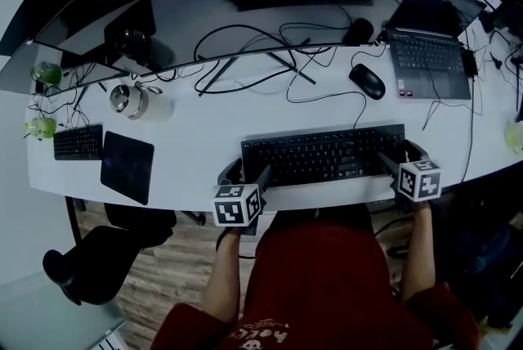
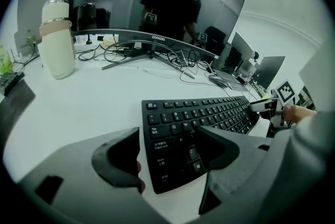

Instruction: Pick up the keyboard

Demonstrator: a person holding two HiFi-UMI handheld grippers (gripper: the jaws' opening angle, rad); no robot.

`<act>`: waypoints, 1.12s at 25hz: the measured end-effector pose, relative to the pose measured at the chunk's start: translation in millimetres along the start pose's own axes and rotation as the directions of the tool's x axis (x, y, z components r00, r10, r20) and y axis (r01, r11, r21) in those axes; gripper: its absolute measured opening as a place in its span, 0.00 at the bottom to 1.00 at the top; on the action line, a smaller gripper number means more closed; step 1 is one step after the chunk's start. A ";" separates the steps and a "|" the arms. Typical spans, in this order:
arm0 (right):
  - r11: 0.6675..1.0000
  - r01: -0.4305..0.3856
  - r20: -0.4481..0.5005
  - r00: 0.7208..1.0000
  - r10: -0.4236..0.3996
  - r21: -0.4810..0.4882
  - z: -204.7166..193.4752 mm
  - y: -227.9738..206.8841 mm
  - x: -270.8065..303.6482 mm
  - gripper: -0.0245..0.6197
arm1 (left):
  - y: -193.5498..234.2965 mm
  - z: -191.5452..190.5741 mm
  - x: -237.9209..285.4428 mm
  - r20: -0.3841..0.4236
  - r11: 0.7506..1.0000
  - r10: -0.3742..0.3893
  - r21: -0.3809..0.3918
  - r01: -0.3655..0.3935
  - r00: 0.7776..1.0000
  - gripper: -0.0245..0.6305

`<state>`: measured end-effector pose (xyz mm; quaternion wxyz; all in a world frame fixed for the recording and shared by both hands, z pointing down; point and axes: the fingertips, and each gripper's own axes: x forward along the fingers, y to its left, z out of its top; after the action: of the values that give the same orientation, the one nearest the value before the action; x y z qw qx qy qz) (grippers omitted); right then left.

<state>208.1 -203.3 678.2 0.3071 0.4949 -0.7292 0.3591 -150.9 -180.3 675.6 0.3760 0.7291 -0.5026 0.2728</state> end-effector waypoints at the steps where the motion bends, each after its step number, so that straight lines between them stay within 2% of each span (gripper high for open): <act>1: 1.000 -0.014 -0.016 1.000 0.014 -0.001 -0.6 0.4 1.6 0.63 | 0.9 -0.9 0.5 -0.006 1.000 -0.002 -0.010 0.002 1.000 0.52; 6: 0.998 -0.068 -0.049 0.996 0.068 0.006 -0.1 1.1 4.6 0.63 | -1.6 -1.2 3.8 -0.023 0.999 -0.038 -0.032 0.037 0.999 0.52; 16: 0.999 -0.051 -0.045 0.998 0.051 0.008 -2.5 0.2 5.1 0.64 | -2.4 -2.0 7.7 -0.063 0.998 -0.050 -0.028 0.048 0.997 0.52; 28: 0.999 -0.029 -0.030 0.999 0.029 0.030 -2.6 -0.2 1.6 0.64 | 1.2 0.4 6.3 -0.067 0.999 -0.033 -0.021 0.031 0.997 0.52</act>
<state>208.0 -202.0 681.0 0.3057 0.4831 -0.7263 0.3816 -149.8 -184.3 680.6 0.4042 0.7237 -0.4806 0.2863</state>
